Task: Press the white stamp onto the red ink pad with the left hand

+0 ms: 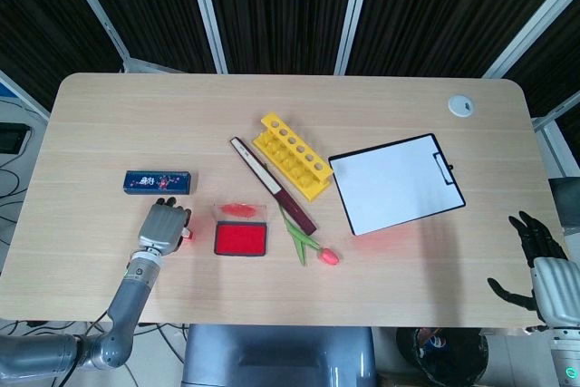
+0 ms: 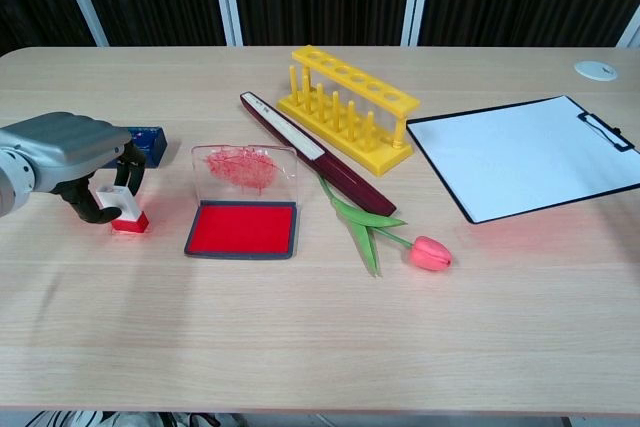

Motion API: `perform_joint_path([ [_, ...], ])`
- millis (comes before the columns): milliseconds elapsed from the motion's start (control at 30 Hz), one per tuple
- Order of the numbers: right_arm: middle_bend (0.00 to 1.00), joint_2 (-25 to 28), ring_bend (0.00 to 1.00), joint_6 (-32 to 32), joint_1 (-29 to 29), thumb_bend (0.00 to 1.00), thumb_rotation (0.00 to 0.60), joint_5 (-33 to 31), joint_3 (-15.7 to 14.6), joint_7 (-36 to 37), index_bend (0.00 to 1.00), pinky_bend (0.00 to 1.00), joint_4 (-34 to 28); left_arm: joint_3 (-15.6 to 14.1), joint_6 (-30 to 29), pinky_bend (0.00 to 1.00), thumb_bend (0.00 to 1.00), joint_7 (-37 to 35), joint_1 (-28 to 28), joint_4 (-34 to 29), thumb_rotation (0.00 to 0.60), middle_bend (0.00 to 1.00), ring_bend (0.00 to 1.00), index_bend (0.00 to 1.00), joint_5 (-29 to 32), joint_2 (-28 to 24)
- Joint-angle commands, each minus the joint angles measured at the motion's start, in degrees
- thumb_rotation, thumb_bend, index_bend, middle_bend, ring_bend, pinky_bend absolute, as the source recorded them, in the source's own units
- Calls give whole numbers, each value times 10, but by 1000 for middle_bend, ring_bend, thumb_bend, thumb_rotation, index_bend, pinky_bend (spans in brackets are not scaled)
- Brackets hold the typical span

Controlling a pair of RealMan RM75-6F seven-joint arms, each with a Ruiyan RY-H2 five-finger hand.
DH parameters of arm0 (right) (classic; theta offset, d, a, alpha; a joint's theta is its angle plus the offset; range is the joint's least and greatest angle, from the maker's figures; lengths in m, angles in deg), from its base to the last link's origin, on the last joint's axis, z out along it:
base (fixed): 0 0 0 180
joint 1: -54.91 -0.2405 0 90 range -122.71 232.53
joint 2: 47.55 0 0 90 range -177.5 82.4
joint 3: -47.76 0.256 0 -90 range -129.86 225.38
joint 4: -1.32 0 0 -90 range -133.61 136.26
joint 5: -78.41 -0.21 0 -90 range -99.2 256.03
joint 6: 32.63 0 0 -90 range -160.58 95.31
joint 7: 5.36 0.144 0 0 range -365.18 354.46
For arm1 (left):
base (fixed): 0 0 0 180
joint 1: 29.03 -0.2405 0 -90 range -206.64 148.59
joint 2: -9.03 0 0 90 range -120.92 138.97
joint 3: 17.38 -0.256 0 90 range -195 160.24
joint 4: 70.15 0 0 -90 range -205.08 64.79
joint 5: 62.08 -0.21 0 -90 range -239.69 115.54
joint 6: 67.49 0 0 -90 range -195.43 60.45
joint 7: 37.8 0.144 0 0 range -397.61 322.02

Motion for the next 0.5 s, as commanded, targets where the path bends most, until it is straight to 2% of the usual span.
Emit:
perform_joint_path([
  [33, 0, 0, 0, 0, 0, 258, 600, 0, 0, 0, 101, 192, 0, 0, 0, 258, 305, 0, 0, 0, 600, 457, 197, 488, 1, 0],
  [500, 0, 0, 0, 0, 0, 261, 600, 0, 0, 1, 100, 192, 0, 2, 1, 258, 304, 1, 2, 1, 600, 458, 197, 491, 5, 0],
])
